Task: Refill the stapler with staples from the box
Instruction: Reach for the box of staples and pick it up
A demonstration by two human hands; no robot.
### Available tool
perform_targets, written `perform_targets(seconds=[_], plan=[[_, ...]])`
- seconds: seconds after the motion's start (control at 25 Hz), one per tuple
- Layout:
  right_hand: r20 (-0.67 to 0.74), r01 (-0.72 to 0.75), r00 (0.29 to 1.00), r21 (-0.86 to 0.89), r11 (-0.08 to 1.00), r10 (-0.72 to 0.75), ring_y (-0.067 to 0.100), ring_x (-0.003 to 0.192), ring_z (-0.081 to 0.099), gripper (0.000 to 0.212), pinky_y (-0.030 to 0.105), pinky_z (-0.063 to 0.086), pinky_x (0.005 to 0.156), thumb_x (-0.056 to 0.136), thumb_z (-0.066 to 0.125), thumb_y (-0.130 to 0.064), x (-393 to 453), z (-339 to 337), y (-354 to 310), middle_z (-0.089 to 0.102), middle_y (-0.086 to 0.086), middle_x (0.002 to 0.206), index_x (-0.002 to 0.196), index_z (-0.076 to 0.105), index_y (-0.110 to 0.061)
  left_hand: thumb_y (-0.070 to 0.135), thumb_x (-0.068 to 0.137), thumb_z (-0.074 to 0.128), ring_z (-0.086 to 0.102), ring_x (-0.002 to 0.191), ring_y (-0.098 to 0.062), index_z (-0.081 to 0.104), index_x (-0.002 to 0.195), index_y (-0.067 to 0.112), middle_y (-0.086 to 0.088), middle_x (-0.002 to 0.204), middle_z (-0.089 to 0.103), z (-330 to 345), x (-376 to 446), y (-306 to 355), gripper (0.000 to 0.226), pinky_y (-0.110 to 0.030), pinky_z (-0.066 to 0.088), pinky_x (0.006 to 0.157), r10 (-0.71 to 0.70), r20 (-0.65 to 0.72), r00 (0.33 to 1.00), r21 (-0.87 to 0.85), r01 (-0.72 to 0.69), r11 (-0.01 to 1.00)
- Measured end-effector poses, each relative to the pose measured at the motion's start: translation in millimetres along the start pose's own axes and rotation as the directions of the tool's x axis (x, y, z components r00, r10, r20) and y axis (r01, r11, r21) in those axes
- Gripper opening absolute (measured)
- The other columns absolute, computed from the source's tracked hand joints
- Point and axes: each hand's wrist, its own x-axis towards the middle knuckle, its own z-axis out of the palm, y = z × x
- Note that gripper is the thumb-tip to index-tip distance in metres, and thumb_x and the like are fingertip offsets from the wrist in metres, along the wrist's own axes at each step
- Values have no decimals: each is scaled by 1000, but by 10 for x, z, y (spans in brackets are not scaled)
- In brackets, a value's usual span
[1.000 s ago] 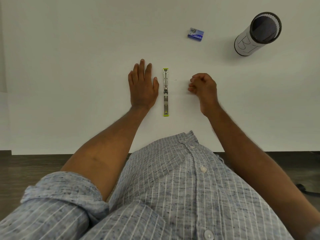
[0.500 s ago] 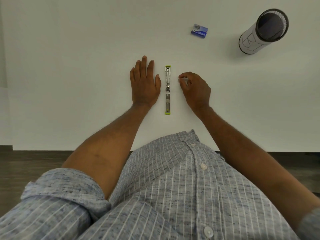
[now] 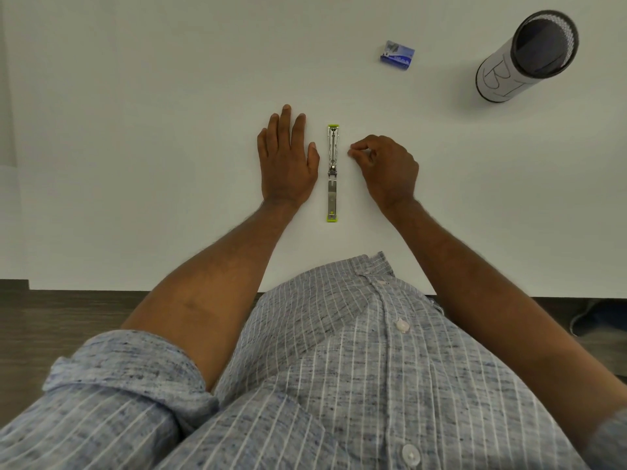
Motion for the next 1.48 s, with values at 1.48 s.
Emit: perform_targets(seconds=[1.48], plan=[[-280, -147, 945, 104, 984, 170, 6, 90, 66, 24, 4, 47, 79, 87, 56, -14, 911, -2148, 543, 75, -2, 101, 102, 75, -16, 46, 87, 72, 39, 144, -24, 29, 154, 14, -6, 159, 38, -306, 904, 2346, 86, -38, 38, 113, 349, 167, 922, -679, -149, 719]])
